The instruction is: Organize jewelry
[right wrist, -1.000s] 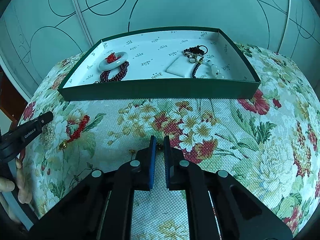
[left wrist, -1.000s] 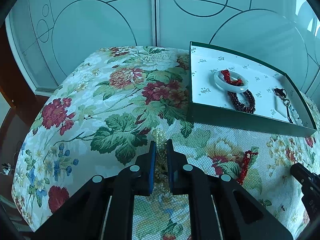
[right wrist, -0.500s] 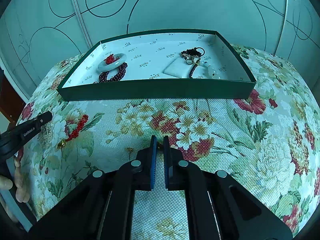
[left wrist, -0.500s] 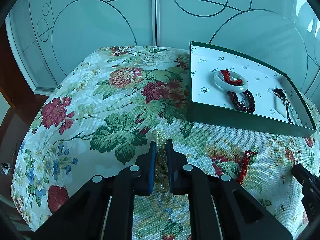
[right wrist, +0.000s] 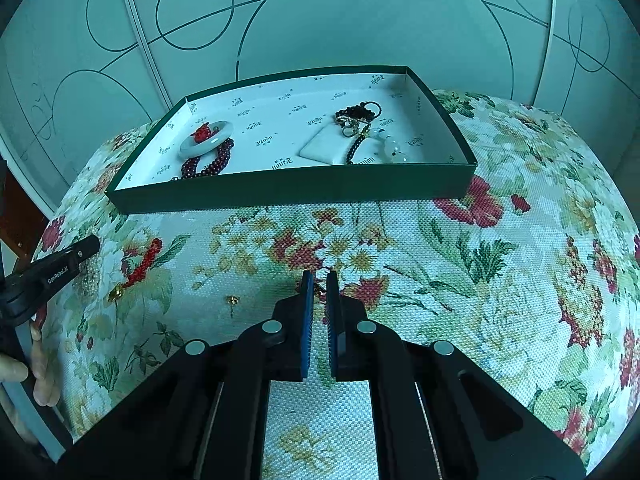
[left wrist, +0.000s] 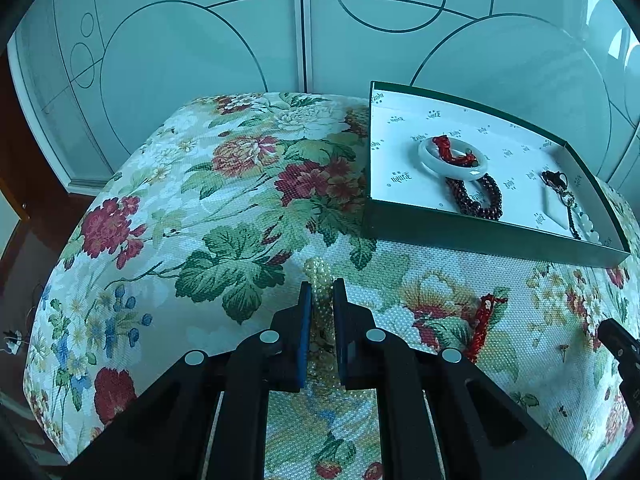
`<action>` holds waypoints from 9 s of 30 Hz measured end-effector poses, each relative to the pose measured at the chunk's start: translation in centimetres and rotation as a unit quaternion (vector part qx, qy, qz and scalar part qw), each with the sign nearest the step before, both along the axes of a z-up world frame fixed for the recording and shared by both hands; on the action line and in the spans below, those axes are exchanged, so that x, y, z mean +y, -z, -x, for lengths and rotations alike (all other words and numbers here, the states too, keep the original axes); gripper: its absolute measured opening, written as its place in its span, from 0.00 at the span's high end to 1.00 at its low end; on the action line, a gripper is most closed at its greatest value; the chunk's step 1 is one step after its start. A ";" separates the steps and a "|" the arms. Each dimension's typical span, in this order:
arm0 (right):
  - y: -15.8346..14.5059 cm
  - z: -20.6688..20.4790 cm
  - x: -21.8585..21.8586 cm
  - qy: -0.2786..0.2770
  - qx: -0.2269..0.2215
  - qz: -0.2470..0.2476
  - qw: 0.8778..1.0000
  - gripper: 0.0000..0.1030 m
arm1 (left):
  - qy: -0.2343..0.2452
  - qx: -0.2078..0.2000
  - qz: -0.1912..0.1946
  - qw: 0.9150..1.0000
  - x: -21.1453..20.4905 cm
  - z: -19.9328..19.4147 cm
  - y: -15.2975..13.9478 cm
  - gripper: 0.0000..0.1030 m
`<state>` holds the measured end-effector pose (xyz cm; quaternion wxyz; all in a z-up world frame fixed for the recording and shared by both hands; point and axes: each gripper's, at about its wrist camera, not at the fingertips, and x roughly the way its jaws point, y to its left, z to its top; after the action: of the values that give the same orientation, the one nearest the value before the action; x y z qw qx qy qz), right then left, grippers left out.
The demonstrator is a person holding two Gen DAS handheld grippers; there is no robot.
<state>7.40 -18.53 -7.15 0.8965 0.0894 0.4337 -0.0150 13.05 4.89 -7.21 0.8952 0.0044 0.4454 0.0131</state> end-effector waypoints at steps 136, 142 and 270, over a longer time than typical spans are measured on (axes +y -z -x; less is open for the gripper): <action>0.1 0.1 5.2 -0.037 -0.001 -0.003 0.999 0.74 | -0.006 -0.010 0.013 1.000 0.1 3.9 -0.3 0.45; 0.7 -0.3 5.3 -0.037 0.006 0.001 0.999 0.83 | -0.005 -0.006 0.017 1.000 0.2 3.9 -0.1 0.45; -3.7 -11.5 -4.3 0.011 -0.055 -0.016 0.998 0.94 | 0.120 -0.058 0.014 0.991 -14.4 -10.0 -4.1 0.94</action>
<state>18.91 -22.81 -3.48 0.9170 0.1090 0.3834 -0.0128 23.02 -9.47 -3.10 0.9147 0.0444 0.3889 -0.1006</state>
